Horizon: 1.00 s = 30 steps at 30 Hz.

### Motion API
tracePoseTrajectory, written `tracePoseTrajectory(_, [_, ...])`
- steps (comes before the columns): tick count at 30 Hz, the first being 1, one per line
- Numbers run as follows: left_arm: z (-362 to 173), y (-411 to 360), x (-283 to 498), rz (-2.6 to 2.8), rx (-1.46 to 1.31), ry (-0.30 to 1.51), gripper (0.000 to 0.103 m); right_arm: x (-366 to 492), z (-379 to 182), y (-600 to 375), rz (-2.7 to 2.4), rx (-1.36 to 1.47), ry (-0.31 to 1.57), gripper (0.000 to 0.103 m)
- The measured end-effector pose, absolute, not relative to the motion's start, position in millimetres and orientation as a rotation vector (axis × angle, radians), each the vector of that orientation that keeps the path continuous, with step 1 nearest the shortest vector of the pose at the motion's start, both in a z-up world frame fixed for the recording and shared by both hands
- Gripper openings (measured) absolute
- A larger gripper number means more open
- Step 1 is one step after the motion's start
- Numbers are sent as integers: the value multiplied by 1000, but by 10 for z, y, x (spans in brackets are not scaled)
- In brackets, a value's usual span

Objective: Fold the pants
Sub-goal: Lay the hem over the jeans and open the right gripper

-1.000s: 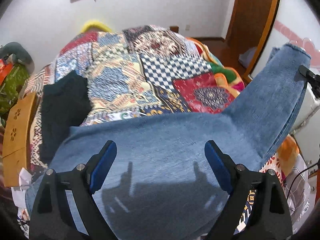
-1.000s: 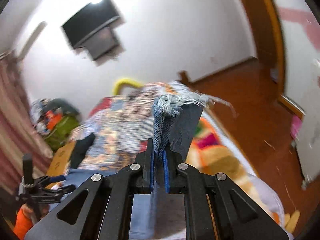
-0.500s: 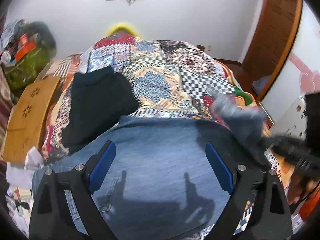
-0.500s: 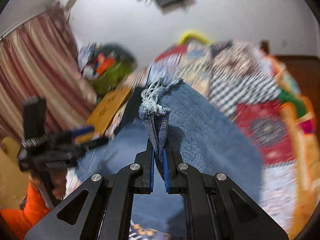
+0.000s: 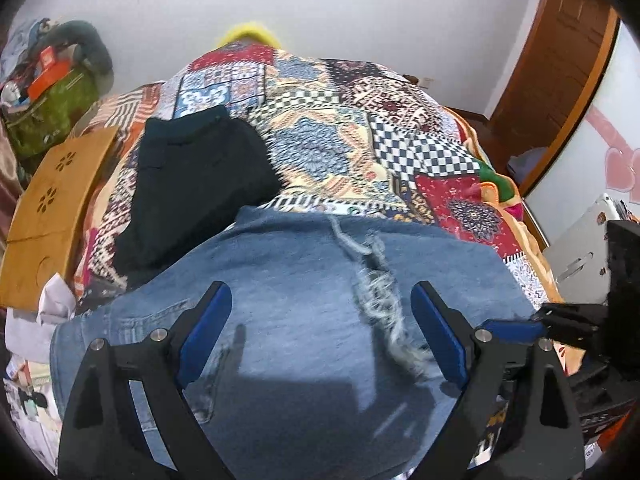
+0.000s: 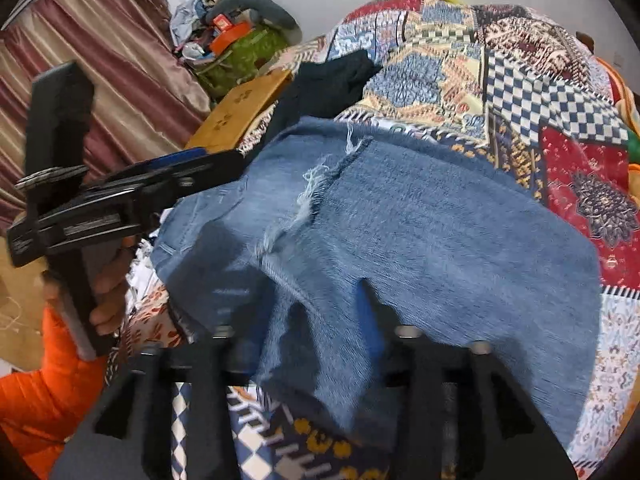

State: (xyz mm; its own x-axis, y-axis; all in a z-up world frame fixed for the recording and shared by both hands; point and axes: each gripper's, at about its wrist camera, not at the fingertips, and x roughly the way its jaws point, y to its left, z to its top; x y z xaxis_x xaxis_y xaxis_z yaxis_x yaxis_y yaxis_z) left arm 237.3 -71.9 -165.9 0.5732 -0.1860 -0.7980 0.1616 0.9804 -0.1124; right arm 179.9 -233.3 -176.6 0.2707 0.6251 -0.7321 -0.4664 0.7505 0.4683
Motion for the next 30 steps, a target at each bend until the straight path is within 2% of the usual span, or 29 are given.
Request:
tracePoseTrajectory(1, [-1650, -765, 2395, -209, -21, 937, 92, 1776, -1722, -2401, 727, 158, 1046, 52])
tracePoseTrajectory(2, [-1647, -814, 2421, -214, -11, 937, 92, 1736, -1664, -2422, 713, 145, 1029, 53])
tracePoseTrajectory(10, [-1785, -1343, 2737, -253, 97, 981, 92, 1899, -1548, -3078, 523, 161, 969, 54])
tracePoseTrajectory(18, [-2350, -1542, 2884, -226, 201, 1108, 93, 2126, -2216, -3206, 438, 149, 1150, 54])
tracePoseTrajectory(21, [-2341, -1505, 2817, -239, 206, 1100, 95, 2018, -2294, -3264, 414, 153, 1120, 70])
tracePoseTrajectory(30, [-2274, -1458, 2490, -224, 273, 1038, 96, 1767, -2231, -3399, 392, 166, 1101, 71])
